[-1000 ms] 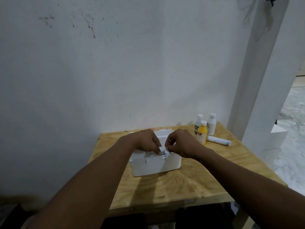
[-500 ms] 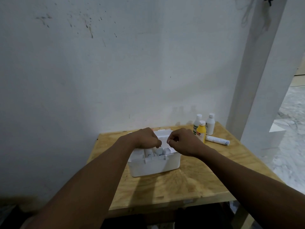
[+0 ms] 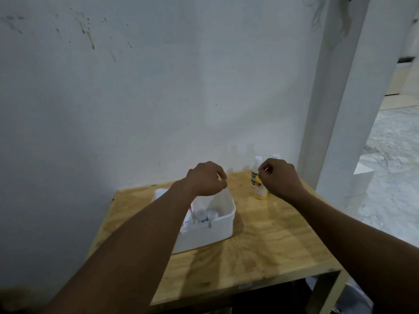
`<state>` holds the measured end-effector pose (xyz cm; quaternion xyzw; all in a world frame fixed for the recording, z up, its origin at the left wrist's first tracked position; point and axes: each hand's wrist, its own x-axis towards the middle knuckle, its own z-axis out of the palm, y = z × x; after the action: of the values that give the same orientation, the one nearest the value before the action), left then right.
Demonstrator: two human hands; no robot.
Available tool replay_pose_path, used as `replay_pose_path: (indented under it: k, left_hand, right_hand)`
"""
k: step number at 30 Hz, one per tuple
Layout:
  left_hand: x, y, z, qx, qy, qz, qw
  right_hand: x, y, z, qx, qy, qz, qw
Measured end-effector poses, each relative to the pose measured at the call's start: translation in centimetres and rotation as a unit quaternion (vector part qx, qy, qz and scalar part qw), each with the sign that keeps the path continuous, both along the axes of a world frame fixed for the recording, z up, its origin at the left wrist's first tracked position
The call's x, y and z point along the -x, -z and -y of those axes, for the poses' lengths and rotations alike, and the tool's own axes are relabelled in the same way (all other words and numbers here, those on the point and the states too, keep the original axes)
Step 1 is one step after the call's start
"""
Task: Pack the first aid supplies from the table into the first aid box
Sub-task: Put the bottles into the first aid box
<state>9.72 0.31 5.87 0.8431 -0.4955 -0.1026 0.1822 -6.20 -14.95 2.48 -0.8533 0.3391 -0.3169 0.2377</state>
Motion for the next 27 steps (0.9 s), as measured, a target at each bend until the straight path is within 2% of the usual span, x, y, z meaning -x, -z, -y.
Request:
replay_pose_path:
  k: [6,11,16,19,23,27]
  left_hand:
    - [1.5,1.7,6.8,0.007,0.06,0.075,0.995]
    - [2.7,3.2,10.5,0.01,0.119,0.124,0.985]
    - [3.1,3.9,12.1,0.044,0.125,0.126,0.983]
    - [3.0,3.6,12.4,0.073,0.109,0.114,0.985]
    - [2.9,3.4,11.8,0.103,0.101,0.066,0.987]
    - [1.7,1.9,10.0,0.149,0.081,0.049,0.984]
  right_hand:
    - [1.5,3.2,5.5,-0.04,0.049,-0.085,0.994]
    - [1.7,6.1,7.4,-0.003,0.039,-0.187,0.982]
    - [1.8,7.9,7.9,0.068,0.041,-0.275,0.958]
    - [1.7,8.1,7.8,0.068,0.038,-0.303,0.95]
    - [1.9,8.0,7.5,0.024,0.028,-0.283,0.958]
    - [2.0,6.5,6.6,0.024,0.032,-0.192,0.981]
